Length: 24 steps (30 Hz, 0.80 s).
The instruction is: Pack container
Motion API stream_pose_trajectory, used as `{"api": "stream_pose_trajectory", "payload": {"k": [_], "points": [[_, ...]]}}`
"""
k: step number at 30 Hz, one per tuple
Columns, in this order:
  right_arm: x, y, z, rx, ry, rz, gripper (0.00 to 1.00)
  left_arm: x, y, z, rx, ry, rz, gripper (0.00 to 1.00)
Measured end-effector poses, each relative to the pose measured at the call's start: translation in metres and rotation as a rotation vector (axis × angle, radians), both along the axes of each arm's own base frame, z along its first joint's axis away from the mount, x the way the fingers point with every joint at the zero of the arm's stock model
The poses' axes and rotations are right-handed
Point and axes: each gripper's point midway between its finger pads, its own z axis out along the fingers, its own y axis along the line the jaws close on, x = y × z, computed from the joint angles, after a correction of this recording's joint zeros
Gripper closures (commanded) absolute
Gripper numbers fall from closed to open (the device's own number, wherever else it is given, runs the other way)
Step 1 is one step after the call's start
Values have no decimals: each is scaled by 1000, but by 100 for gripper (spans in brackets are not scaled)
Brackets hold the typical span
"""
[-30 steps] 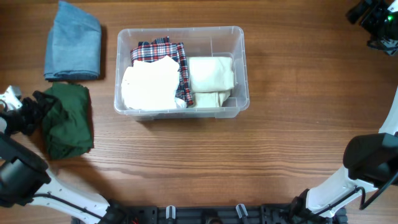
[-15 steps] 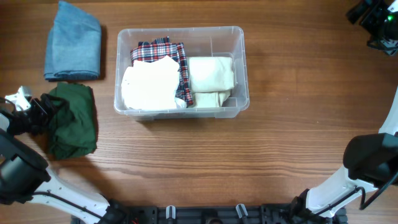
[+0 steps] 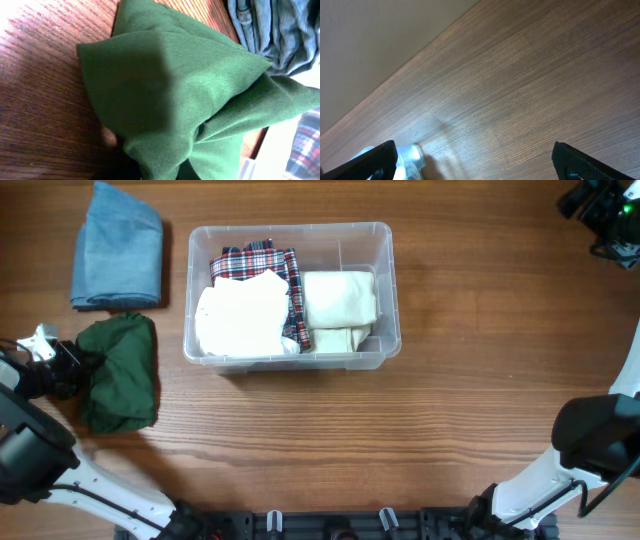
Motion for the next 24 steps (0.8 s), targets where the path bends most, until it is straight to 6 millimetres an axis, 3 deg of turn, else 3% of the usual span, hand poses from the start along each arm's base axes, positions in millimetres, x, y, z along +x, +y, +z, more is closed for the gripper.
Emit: {"api": "stream_pose_trajectory", "payload": {"k": [6, 10, 15, 17, 24], "points": [[0, 0, 0, 0, 0, 0, 0, 9, -15, 15, -145, -49, 41, 96], [0, 0, 0, 0, 0, 0, 0, 11, -26, 47, -176, -88, 33, 96], [0, 0, 0, 0, 0, 0, 0, 20, -45, 132, -51, -238, -33, 96], [0, 0, 0, 0, 0, 0, 0, 24, -63, 173, 20, -322, -87, 96], [0, 0, 0, 0, 0, 0, 0, 40, -159, 274, 178, -610, -331, 96]]}}
